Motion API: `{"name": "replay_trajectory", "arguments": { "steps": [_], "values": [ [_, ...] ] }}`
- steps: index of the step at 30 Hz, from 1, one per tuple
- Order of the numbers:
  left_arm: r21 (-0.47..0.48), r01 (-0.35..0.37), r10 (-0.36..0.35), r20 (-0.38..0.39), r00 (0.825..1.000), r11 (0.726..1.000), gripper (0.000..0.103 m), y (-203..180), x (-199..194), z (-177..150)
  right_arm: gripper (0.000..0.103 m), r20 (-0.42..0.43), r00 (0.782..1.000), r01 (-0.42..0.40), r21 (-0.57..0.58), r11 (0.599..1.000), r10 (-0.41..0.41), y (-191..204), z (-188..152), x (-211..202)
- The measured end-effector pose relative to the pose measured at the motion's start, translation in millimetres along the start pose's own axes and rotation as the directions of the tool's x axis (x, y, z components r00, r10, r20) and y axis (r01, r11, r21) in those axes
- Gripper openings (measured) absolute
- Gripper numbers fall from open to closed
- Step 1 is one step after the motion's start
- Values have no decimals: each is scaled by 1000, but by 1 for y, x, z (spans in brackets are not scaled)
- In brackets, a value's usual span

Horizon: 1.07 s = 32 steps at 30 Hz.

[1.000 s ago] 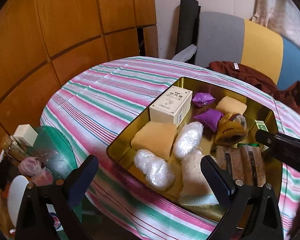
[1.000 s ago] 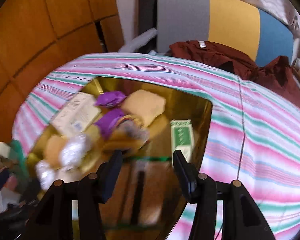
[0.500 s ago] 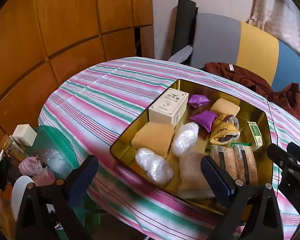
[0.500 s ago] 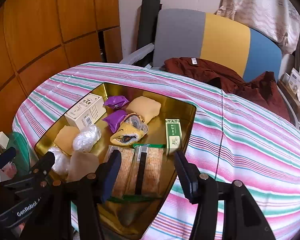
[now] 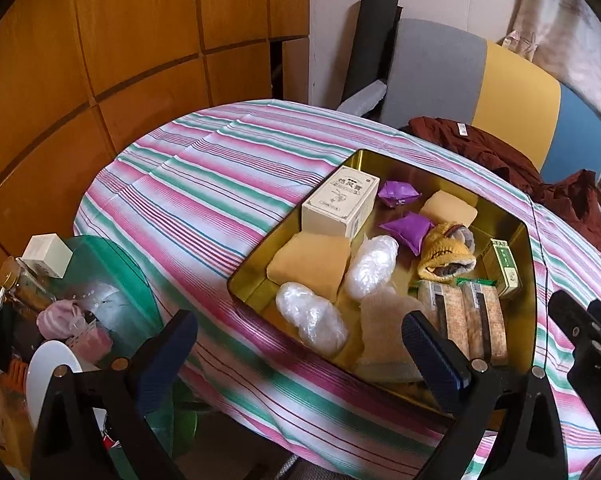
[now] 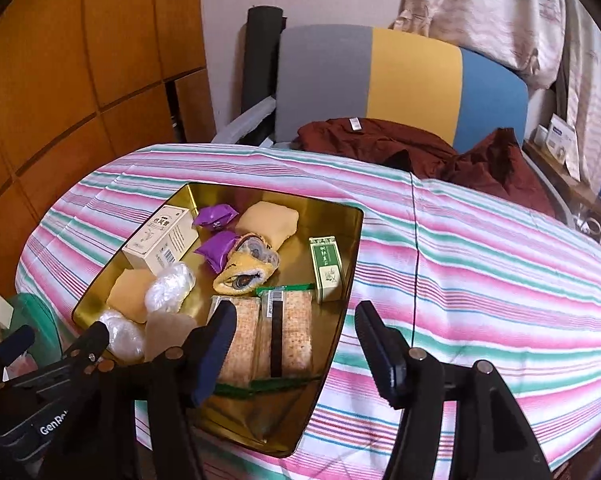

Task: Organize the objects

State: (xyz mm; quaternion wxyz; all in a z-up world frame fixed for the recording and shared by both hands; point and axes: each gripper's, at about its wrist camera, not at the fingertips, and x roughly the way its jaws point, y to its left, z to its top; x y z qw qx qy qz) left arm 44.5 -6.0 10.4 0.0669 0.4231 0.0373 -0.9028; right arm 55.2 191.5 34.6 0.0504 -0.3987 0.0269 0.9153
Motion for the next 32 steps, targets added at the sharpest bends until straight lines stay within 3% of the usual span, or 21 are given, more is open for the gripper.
{"name": "replay_trajectory", "arguments": {
  "steps": [8,16,28,32],
  "values": [
    [-23,32,-33,-15,999,999,103,5,-4,3,62,-18,1000,8,-17,1000,-8,7,-4,4],
    [-6,-1,1,-11,1000,1000,103,2,-8,3,63,-7,1000,25,-19,1000,-25,8,-4,3],
    [7,35,-35,-35,999,999,102,-1,-7,2,62,12,997,71,-28,997,-71,6,-5,3],
    [6,0,1,-39,999,1000,100,-1,-4,0,62,17,997,77,-29,997,-77,4,-5,3]
  ]
}}
